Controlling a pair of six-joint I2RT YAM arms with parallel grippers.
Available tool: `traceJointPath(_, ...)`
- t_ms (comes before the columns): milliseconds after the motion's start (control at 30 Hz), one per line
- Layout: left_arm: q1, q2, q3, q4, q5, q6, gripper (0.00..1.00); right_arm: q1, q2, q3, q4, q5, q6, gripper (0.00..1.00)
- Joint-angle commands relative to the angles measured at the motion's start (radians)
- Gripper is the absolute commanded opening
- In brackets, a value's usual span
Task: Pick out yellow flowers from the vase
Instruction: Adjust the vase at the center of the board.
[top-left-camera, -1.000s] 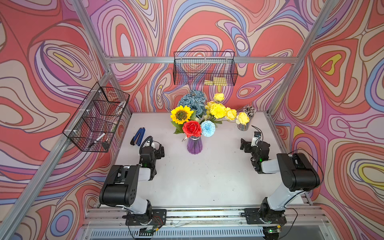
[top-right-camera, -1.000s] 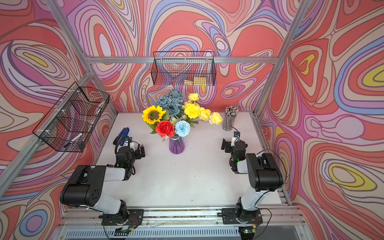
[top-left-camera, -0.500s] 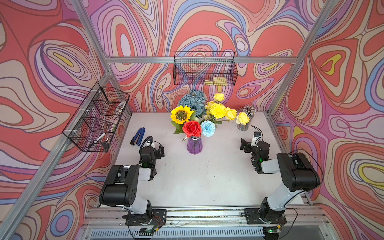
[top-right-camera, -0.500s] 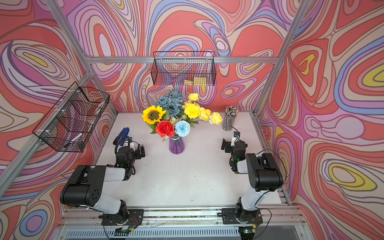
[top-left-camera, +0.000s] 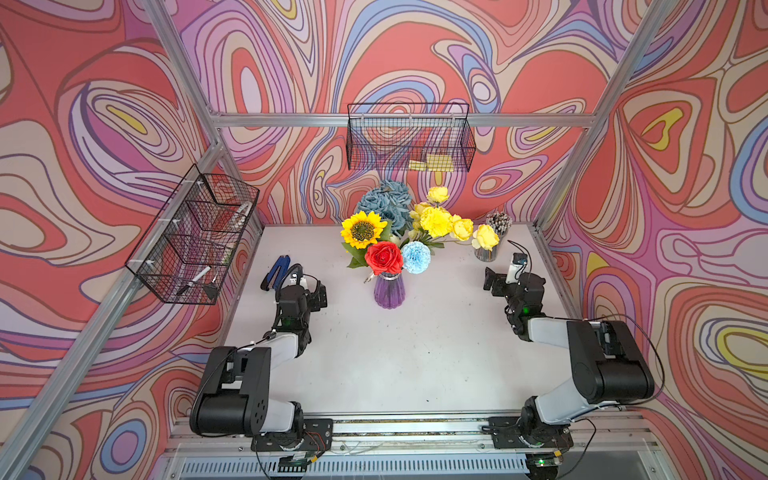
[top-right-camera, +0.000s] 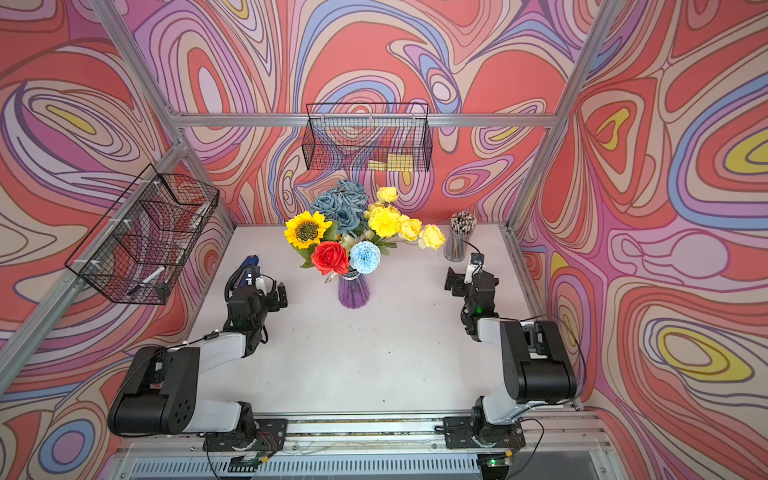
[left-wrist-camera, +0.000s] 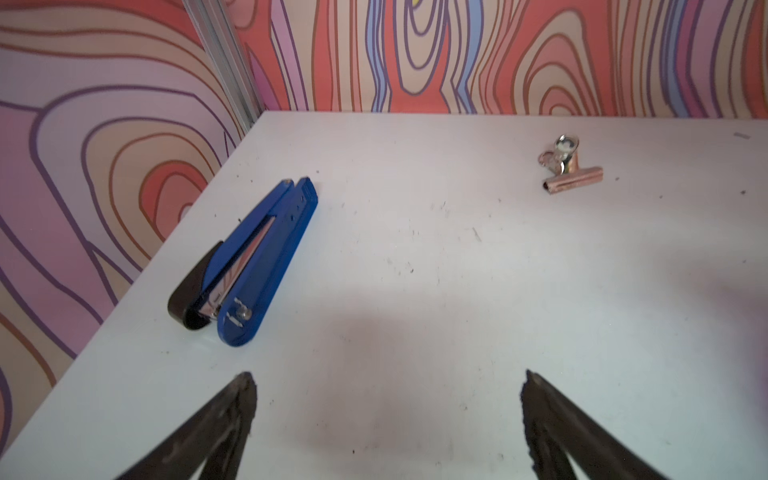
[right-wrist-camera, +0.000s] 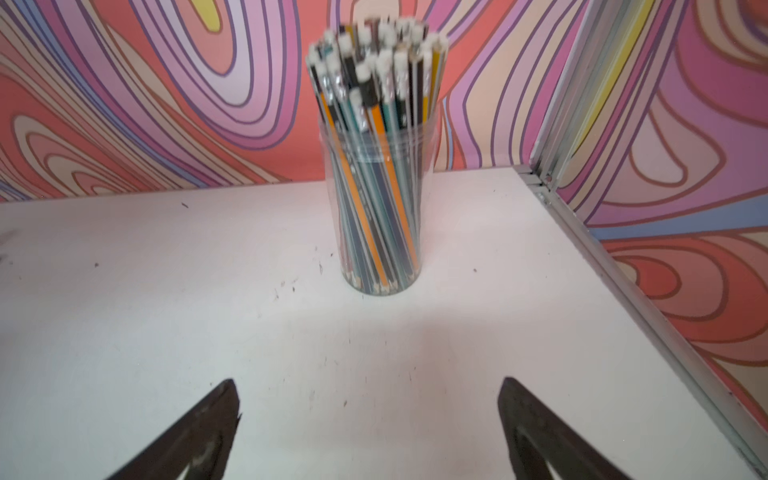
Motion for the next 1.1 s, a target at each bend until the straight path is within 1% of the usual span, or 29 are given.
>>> traceJointPath(0, -0.004, -0.108, 0.052, -0.214, 0.042, -0.067, 1.0, 0.004, -0.105, 0.054, -0.183, -0.064, 0.061, 0.96)
traceJointPath(67, -0.004, -0.175, 0.101, -0.305, 0.155, -0.13, 1.0, 0.005, -0.177, 0.066, -0.204, -0.176, 0.136, 0.92)
traceJointPath(100, -0.004, -0.199, 0.108, -0.323, 0.207, -0.166, 1.0, 0.004, -0.209, 0.057, -0.185, -0.236, 0.175, 0.9)
traceJointPath(133, -0.004, -0.224, 0.112, -0.336, 0.269, -0.21, 1.0, 0.004, -0.24, 0.041, -0.145, -0.309, 0.224, 0.88)
traceJointPath(167, -0.005, -0.244, 0.111, -0.339, 0.319, -0.247, 1.0, 0.007, -0.264, 0.028, -0.115, -0.356, 0.267, 0.86)
traceJointPath(233, -0.005, -0.292, 0.096, -0.335, 0.394, -0.334, 1.0, 0.016, -0.295, 0.017, -0.071, -0.451, 0.337, 0.83)
traceJointPath(300, -0.005, -0.34, 0.073, -0.313, 0.458, -0.4, 1.0, 0.047, -0.319, 0.012, -0.063, -0.47, 0.359, 0.82)
traceJointPath(333, -0.006, -0.365, 0.024, -0.299, 0.484, -0.427, 1.0, 0.069, -0.33, 0.004, -0.048, -0.464, 0.364, 0.82)
traceJointPath(467, -0.022, -0.407, 0.009, -0.283, 0.565, -0.504, 1.0, 0.18, -0.318, -0.008, 0.016, -0.428, 0.37, 0.81)
traceJointPath(500, -0.033, -0.403, 0.013, -0.273, 0.579, -0.522, 1.0, 0.202, -0.293, -0.011, 0.056, -0.431, 0.389, 0.8)
traceJointPath(567, -0.054, -0.389, 0.01, -0.215, 0.612, -0.57, 1.0, 0.226, -0.217, -0.022, 0.194, -0.466, 0.446, 0.79)
traceJointPath(667, -0.101, -0.357, -0.014, -0.083, 0.625, -0.637, 1.0, 0.245, -0.041, -0.013, 0.434, -0.506, 0.538, 0.74)
traceJointPath(733, -0.139, -0.336, 0.0, -0.077, 0.616, -0.636, 1.0, 0.255, 0.091, 0.009, 0.613, -0.532, 0.617, 0.72)
traceJointPath(800, -0.171, -0.312, 0.027, -0.1, 0.601, -0.628, 1.0, 0.266, 0.205, 0.044, 0.746, -0.554, 0.682, 0.69)
traceJointPath(833, -0.185, -0.293, 0.041, -0.1, 0.595, -0.629, 1.0, 0.276, 0.258, 0.076, 0.789, -0.571, 0.711, 0.67)
traceJointPath(900, -0.209, -0.261, 0.053, -0.087, 0.582, -0.632, 1.0, 0.298, 0.337, 0.135, 0.812, -0.586, 0.733, 0.64)
traceJointPath(933, -0.215, -0.249, 0.087, -0.073, 0.577, -0.642, 1.0, 0.316, 0.357, 0.165, 0.812, -0.588, 0.73, 0.64)
traceJointPath(1067, -0.226, -0.221, 0.111, -0.04, 0.554, -0.679, 1.0, 0.351, 0.375, 0.234, 0.804, -0.599, 0.728, 0.63)
